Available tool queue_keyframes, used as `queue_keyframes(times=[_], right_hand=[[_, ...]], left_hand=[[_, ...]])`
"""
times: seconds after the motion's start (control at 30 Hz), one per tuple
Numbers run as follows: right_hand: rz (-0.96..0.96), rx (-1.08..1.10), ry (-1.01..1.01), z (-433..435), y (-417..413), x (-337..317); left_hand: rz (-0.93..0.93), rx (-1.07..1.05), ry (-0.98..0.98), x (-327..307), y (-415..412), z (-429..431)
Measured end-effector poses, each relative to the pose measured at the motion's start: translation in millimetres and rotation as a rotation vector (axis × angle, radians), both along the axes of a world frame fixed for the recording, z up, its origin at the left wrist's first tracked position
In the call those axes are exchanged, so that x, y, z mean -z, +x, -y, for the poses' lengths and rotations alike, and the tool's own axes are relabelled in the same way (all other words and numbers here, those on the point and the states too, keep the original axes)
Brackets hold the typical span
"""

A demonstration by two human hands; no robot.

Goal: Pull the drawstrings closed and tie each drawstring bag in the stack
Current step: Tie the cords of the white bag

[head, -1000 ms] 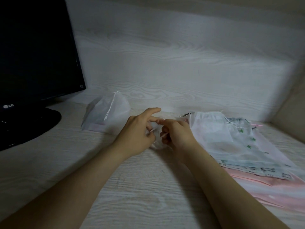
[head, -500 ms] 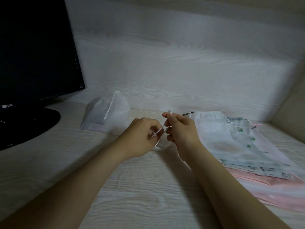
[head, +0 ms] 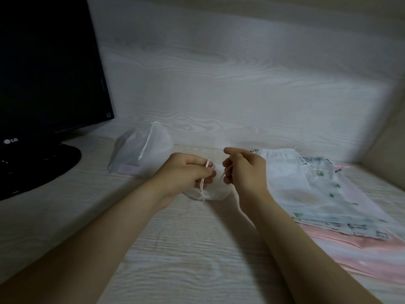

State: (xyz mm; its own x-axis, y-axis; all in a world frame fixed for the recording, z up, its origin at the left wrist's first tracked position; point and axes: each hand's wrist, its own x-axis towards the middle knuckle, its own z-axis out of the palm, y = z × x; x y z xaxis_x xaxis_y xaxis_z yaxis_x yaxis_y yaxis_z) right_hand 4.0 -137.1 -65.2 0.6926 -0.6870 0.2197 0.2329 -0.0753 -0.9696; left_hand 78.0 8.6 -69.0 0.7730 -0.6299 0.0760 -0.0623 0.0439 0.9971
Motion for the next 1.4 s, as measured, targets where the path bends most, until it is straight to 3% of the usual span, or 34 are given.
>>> queue_keyframes(times=[0.1, 0.2, 0.47, 0.7, 0.87, 1.07, 1.4], right_hand=[[0.040, -0.063, -0.048, -6, -1, -2], [0.071, -0.113, -0.100, -9, -3, -3], [0.097, -0.169, -0.203, -6, -3, -3], [0.015, -0.131, -0.290, -5, 4, 8], [-0.013, -0.068, -0.421, -2, -1, 3], [-0.063, -0.021, -0.828, 0, -6, 3], [-0.012, -0.091, -1.134, -4, -9, 0]], left_hand=[[-0.172, -0.003, -0.139, -3, 3, 1], [-0.229, 0.045, -0.133, -3, 6, 0], [0.026, 0.180, 0.174, 1, -1, -3], [0.017, 0.235, 0.115, -5, -4, -3], [0.150, 0.232, 0.169, -2, -2, -7], [-0.016, 0.154, 0.064, 4, 9, -6], [-0.059, 0.041, 0.013, 1, 15, -6]])
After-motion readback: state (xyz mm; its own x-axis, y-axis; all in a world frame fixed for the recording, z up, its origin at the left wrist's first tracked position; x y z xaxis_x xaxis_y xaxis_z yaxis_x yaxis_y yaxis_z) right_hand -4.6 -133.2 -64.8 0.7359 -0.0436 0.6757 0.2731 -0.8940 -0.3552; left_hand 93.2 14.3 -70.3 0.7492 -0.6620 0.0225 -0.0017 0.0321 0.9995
